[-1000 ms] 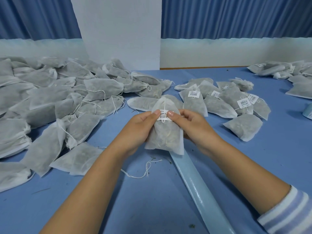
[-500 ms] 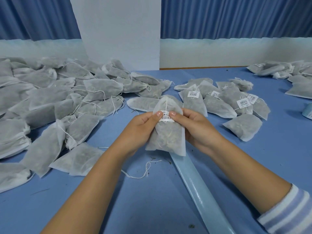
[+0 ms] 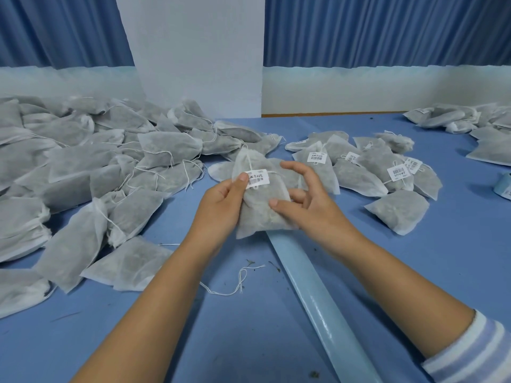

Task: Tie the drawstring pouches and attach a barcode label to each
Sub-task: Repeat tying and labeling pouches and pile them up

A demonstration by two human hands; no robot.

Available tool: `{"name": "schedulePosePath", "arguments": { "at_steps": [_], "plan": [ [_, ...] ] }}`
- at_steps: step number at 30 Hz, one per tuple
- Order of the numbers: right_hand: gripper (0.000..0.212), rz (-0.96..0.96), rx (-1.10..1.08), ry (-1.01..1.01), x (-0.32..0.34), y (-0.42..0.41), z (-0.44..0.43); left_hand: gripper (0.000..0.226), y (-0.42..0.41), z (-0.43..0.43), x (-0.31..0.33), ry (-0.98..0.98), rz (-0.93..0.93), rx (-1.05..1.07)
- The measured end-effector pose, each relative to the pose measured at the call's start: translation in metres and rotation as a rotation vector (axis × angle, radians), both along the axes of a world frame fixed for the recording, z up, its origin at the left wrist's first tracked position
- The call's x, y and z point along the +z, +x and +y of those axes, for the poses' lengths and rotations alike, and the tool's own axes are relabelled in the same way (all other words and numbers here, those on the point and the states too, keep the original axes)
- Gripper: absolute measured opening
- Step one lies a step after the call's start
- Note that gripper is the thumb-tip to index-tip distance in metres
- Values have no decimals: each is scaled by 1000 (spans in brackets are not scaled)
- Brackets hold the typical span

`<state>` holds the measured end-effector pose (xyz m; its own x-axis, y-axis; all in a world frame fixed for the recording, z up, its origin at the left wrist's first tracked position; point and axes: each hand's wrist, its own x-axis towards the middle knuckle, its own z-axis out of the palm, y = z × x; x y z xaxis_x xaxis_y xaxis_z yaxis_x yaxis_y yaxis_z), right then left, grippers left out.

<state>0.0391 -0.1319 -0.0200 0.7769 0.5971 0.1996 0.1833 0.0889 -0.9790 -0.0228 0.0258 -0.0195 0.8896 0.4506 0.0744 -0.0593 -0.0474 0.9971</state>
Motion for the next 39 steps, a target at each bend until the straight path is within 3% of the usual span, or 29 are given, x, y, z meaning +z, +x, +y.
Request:
{"name": "schedulePosePath", "arguments": {
  "at_steps": [7, 12, 14, 18, 23, 31, 34, 39],
  "plan": [
    [14, -67, -466, 27, -9, 37, -14, 34, -1, 1, 4, -31, 27, -16],
    [22, -62, -543, -190, -29, 65, -19, 29, -1, 2, 3, -46, 51, -2],
    [18, -184, -496, -369, -36, 74, -18, 28, 0, 3, 2, -49, 61, 9],
    [52, -454, -425, -691, -49, 87, -17, 24, 1, 7, -1, -41, 90, 48],
    [46, -564, -527, -847, -53, 100, -16, 22, 2, 10, -3, -22, 115, 66],
    [56, -445, -622, -824, -49, 96, -18, 12, 5, 20, -12, 96, 156, 123],
    [56, -567, -659, -772, -43, 86, -15, 12, 7, 23, -15, 82, 176, 136],
    [29, -867, -637, -556, -33, 76, 1, 13, 9, 25, -15, 78, 184, 133]
  ]
}}
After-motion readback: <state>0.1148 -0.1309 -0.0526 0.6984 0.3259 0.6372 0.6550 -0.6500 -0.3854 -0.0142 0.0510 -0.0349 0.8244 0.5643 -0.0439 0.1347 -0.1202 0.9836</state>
